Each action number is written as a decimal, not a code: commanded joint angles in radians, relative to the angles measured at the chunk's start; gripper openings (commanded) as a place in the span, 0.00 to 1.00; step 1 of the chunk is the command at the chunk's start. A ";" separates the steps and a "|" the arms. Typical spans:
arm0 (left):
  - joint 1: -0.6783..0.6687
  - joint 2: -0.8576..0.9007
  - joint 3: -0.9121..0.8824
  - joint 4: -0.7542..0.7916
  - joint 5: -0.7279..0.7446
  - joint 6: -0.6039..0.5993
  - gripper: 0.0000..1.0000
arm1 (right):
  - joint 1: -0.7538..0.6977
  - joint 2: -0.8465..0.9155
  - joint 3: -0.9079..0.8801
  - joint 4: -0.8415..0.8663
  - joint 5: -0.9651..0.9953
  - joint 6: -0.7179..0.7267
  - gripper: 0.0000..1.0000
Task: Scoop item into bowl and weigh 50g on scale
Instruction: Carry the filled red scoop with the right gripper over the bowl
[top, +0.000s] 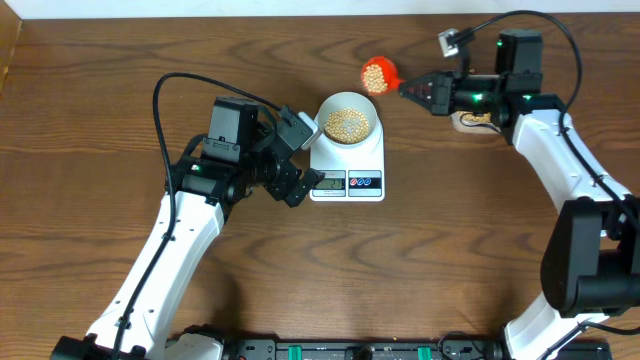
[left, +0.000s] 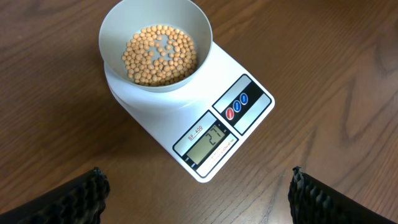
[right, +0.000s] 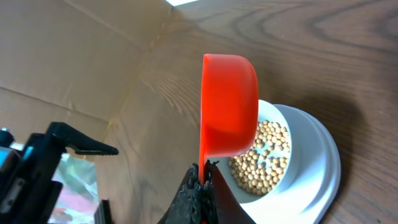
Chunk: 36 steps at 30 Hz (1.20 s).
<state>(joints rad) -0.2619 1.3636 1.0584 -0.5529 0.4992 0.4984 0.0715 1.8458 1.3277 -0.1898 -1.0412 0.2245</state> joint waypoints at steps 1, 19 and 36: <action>0.000 0.000 -0.007 0.000 0.006 0.010 0.95 | 0.033 0.006 -0.001 0.002 0.047 -0.039 0.01; 0.000 0.000 -0.007 0.000 0.006 0.010 0.95 | 0.111 0.006 -0.001 -0.072 0.200 -0.170 0.01; 0.000 0.000 -0.007 0.000 0.006 0.010 0.95 | 0.232 0.006 -0.001 -0.088 0.481 -0.336 0.01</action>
<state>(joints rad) -0.2619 1.3636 1.0584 -0.5529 0.4992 0.4984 0.2813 1.8458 1.3277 -0.2741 -0.6353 -0.0437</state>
